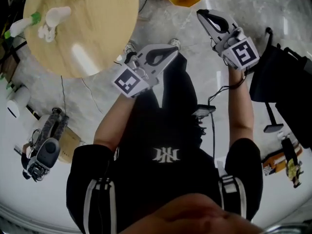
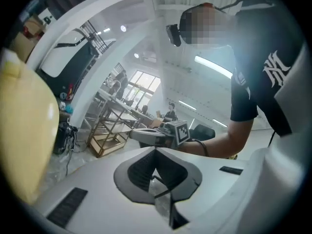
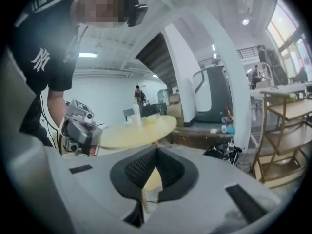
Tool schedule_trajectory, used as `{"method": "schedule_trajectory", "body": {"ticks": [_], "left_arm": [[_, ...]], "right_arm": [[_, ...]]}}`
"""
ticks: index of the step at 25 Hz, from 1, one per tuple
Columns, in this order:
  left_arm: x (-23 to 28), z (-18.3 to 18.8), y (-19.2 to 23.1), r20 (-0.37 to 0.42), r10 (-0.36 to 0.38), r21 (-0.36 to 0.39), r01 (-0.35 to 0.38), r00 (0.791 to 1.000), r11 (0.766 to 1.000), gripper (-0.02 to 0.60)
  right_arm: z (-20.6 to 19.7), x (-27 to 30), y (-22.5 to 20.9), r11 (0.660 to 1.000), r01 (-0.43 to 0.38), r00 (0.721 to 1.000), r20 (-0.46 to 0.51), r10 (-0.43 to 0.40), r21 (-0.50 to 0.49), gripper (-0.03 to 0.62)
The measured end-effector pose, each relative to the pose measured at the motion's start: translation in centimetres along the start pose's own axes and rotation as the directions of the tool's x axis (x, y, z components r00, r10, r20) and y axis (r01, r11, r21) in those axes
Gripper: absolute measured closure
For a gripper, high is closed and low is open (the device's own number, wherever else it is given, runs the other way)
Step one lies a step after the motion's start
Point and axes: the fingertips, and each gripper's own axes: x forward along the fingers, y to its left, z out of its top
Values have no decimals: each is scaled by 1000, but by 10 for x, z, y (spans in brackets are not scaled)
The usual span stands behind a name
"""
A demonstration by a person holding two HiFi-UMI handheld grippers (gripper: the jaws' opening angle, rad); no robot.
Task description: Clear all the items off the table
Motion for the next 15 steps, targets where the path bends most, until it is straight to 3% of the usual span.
{"method": "schedule_trajectory", "body": {"ticks": [5,9,12,15], "left_arm": [[-61,85,-20,99,83,121,-95,992,988,569],[-131,142,-32,176,158,177,-189,972,966,569],[-193,180,-33,220,202,226,-251,954,941,569],[-252,204,-32,260,240,279,-311,935,908,569]], "right_arm": [[127,-29,63,994,-30,992,120,43,-102,591],[205,-33,110,961,-44,987,136,84,-272,591],[256,-24,130,915,2,992,119,51,-403,591],[302,-23,132,887,109,985,166,-37,-449,591]]}}
